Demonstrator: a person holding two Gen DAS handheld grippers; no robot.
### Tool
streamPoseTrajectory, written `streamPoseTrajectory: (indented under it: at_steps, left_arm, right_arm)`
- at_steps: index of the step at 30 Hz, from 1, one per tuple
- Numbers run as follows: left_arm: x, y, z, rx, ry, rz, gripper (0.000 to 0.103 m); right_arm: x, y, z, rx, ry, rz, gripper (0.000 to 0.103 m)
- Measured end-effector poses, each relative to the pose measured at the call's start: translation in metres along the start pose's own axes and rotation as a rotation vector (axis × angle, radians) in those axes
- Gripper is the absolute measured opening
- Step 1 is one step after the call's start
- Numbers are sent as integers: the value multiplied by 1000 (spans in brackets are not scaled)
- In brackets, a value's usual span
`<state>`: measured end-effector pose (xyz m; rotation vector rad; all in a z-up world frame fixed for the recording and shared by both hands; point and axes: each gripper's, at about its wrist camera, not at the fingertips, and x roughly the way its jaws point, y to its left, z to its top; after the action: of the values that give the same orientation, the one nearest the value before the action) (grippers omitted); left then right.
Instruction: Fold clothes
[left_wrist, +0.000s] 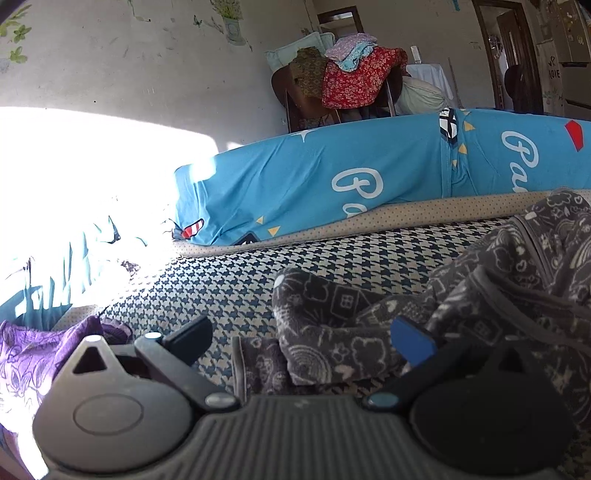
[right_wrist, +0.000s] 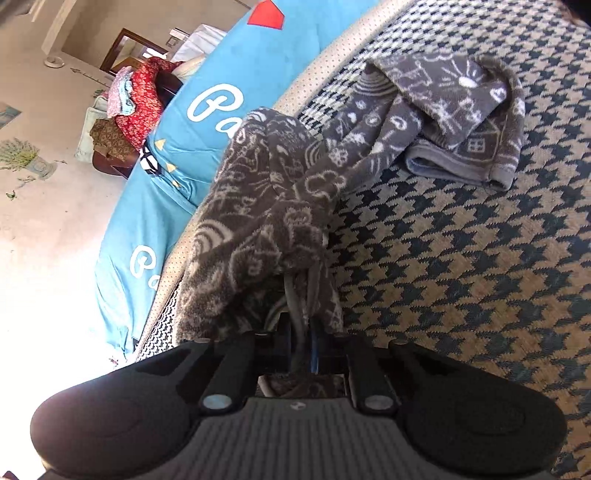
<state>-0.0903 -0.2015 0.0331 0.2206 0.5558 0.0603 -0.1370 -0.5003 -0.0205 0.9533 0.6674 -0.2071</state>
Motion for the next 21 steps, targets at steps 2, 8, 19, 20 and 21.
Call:
streamPoseTrajectory:
  at_steps: [2,8,19,20,21]
  left_arm:
    - [-2,7,-4,-34,25,-26,103]
    - [-21,20,-12,-93,6,-67,103]
    - [-34,24,-18,-161,19,-82,103]
    - [-35,24,-19,-156,16,-82,103]
    - [-37,23,-20,-152,12,-83,103]
  right_arm:
    - [-14,4,-10,-64,-32,-3,10]
    - [-59,7,-57,-222,-95,-6,10]
    - [-89,21,-121,-511,-5,-126,16]
    - [-88,23,-122,-531,3,-159,17]
    - [-90,22,-122,-534,4,-166,22]
